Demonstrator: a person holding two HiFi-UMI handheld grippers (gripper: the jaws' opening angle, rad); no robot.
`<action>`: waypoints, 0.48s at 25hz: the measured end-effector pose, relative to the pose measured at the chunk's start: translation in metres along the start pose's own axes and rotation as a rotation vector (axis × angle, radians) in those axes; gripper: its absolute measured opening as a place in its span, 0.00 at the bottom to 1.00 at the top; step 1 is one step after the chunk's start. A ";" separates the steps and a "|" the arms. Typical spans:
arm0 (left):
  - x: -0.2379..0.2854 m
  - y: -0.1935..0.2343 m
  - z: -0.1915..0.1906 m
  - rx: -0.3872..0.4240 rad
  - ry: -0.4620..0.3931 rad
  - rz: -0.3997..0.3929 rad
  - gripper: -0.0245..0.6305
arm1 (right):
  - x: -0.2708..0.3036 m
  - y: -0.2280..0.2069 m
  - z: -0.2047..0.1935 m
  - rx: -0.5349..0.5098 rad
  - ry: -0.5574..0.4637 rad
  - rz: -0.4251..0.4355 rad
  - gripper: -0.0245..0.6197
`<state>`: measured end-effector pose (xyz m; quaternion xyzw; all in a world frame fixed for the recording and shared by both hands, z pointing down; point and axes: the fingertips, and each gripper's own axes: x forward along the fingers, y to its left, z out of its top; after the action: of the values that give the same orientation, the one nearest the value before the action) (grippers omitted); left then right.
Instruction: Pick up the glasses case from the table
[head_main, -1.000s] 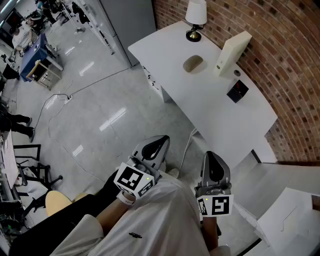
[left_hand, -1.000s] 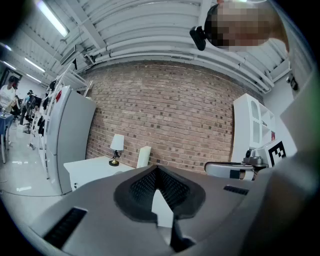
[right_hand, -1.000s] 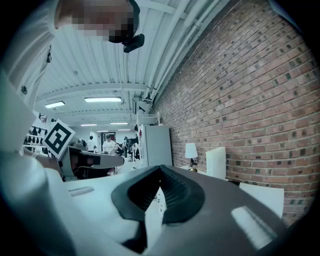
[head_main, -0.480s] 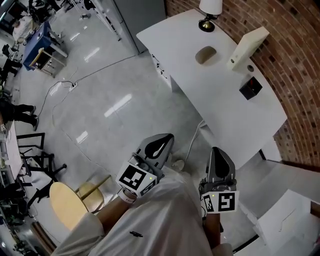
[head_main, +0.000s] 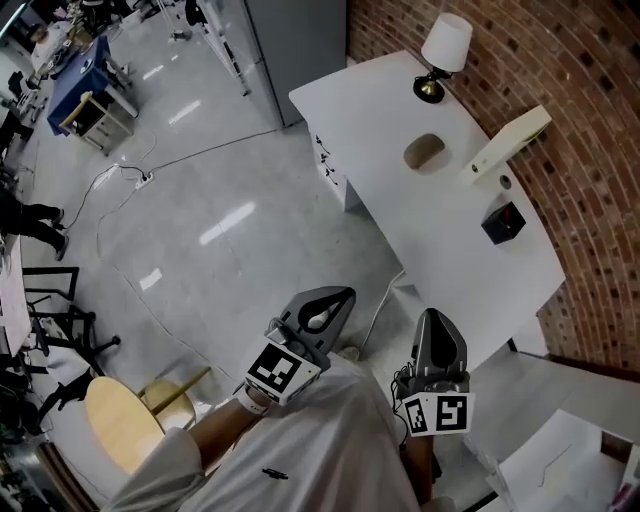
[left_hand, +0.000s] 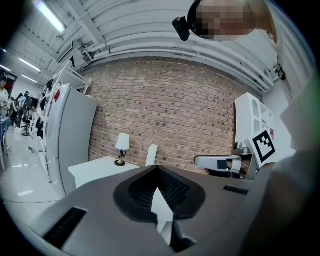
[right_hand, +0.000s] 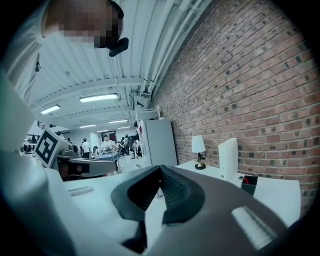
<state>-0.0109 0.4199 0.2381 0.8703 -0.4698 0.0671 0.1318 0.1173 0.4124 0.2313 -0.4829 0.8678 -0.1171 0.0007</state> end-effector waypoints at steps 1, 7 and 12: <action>0.000 0.007 0.004 -0.012 -0.007 0.003 0.04 | 0.005 0.003 0.004 -0.006 -0.006 -0.001 0.05; -0.001 0.037 0.004 -0.094 -0.007 -0.065 0.04 | 0.036 0.018 0.008 -0.050 -0.016 0.000 0.05; -0.008 0.067 0.008 -0.108 -0.004 -0.053 0.04 | 0.066 0.037 0.006 -0.052 -0.010 0.018 0.05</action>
<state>-0.0715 0.3888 0.2400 0.8742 -0.4496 0.0366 0.1795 0.0512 0.3746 0.2258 -0.4755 0.8748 -0.0922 -0.0065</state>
